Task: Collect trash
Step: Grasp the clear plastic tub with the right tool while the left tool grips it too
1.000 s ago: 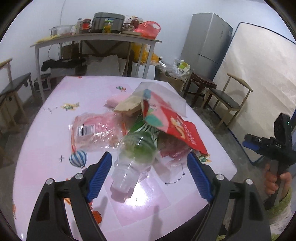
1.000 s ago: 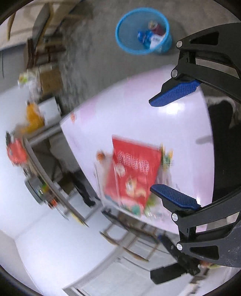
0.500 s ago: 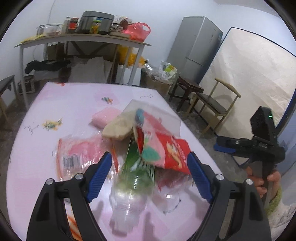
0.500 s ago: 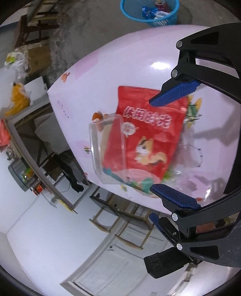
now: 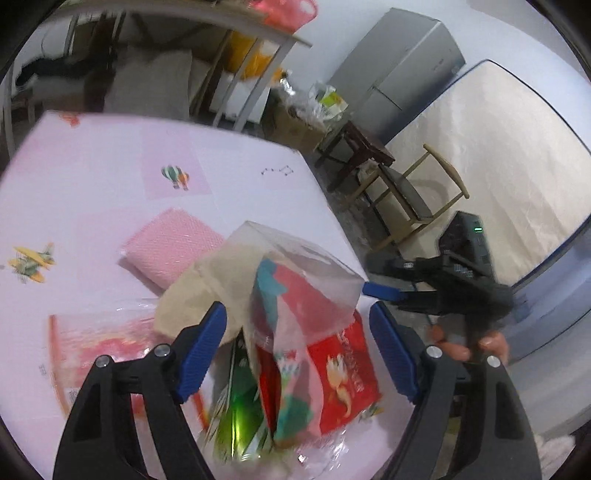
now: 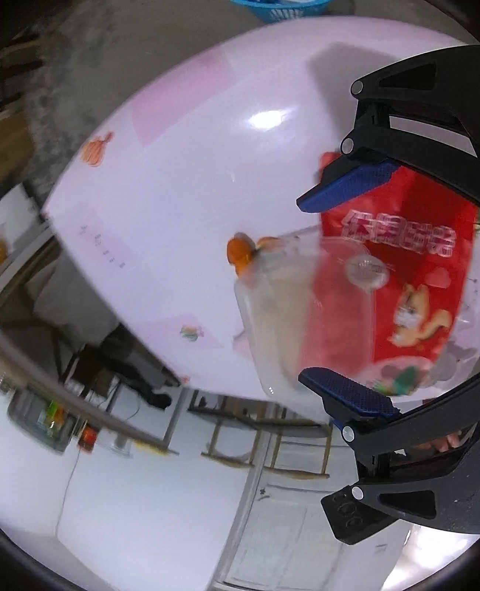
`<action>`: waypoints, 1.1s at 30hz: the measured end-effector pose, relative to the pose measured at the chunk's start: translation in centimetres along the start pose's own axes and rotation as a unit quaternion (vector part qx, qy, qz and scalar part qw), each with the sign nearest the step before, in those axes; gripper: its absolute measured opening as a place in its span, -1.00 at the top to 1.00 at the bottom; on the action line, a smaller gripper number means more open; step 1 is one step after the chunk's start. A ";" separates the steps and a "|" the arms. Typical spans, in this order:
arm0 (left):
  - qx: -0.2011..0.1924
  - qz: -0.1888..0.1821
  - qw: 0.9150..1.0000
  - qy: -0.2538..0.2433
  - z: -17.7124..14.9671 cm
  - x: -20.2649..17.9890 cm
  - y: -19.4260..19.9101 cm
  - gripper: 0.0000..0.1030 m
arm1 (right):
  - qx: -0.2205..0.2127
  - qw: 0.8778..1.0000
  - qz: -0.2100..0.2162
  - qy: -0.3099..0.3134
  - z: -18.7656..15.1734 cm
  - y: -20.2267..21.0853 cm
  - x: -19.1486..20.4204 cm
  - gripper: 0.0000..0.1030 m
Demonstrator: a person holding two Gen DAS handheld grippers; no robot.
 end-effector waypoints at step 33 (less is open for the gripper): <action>-0.087 -0.104 0.987 -0.082 -12.2 -8.3 13.1 -0.32 | -0.084 0.981 0.030 0.175 -11.8 12.0 11.4 -0.42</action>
Point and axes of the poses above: each gripper's, at about its wrist camera, not at the fingertips, and y roughly against the way its jaws point, x to its left, z to its top, the point moved 1 cm from there along -y, roughly the way its jaws point, and after that the axes turned 13 degrees about y, right-handed, at the moved point
